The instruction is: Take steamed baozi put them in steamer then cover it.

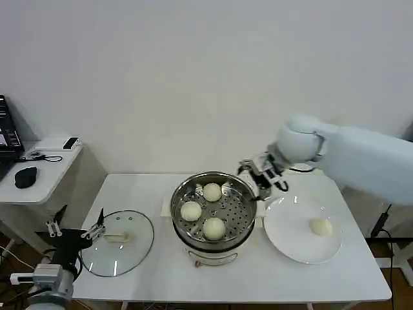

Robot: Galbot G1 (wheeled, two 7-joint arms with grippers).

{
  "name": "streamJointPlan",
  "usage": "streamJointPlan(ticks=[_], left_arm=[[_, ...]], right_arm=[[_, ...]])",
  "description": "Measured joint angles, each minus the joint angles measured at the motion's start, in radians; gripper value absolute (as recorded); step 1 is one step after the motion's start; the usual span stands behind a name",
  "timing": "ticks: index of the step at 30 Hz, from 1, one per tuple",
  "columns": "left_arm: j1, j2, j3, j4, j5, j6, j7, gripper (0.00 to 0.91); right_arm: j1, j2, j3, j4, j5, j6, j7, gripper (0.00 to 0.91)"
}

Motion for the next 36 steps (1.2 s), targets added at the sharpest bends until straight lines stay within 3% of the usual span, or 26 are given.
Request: streamJointPlan(ticks=[7, 15, 23, 36], left_arm=[[-0.012, 0.015, 0.025, 0.015, -0.006, -0.004, -0.001, 0.907], [-0.027, 0.03, 0.062, 0.036, 0.002, -0.004, -0.001, 0.907], [-0.036, 0.035, 0.082, 0.047, 0.007, 0.003, -0.001, 0.907], [-0.025, 0.042, 0.071, 0.054, 0.005, 0.0, -0.001, 0.907]], right_arm=[[-0.13, -0.175, 0.094, -0.013, -0.074, 0.002, 0.0, 0.907], [-0.427, -0.291, 0.342, -0.092, -0.174, 0.033, 0.002, 0.907], [-0.673, -0.306, 0.547, -0.188, -0.254, 0.054, 0.002, 0.907], [-0.8, -0.225, 0.663, -0.352, -0.34, 0.067, 0.009, 0.907]])
